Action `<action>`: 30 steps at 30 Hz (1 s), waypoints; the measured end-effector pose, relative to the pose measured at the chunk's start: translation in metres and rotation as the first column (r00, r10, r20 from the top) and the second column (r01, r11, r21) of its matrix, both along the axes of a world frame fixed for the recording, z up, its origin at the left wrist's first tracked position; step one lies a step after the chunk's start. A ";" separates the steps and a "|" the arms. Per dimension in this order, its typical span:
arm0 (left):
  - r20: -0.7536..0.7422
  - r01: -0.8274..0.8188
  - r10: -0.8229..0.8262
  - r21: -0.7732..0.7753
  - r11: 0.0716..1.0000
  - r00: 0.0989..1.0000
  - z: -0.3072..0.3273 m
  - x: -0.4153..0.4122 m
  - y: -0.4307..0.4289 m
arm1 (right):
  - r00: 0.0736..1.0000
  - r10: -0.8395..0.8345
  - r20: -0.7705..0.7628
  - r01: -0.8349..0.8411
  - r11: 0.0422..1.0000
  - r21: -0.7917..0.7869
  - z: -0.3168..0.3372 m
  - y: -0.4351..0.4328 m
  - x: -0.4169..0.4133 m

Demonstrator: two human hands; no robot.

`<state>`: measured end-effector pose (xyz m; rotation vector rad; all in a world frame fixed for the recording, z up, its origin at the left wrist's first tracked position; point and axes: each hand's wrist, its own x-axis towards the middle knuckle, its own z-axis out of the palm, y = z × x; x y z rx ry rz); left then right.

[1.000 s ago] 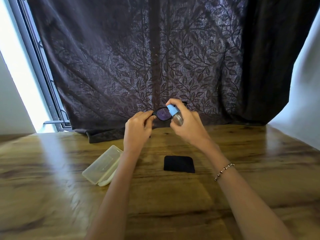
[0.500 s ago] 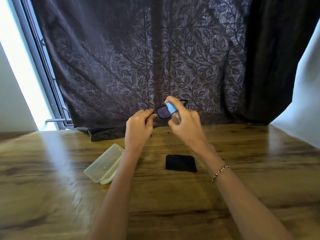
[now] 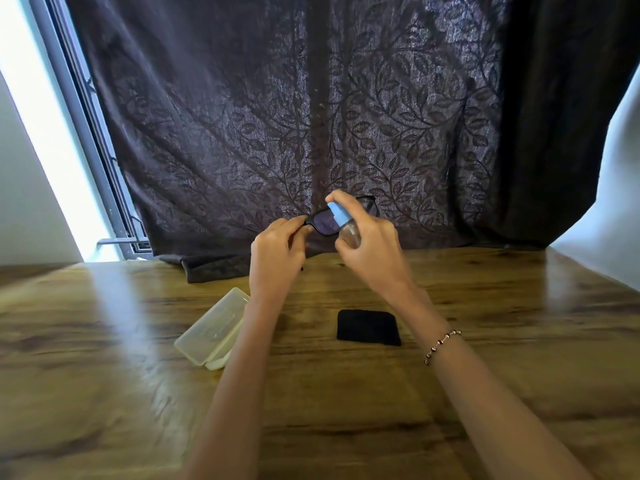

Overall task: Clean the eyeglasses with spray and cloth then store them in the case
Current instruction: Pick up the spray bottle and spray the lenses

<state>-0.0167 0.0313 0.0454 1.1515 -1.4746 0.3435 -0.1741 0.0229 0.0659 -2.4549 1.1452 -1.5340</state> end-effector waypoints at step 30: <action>-0.127 0.079 -0.083 -0.035 0.996 0.988 -0.007 0.012 0.003 | 0.999 -0.034 0.038 0.036 0.998 -0.056 0.008 -0.013 -0.040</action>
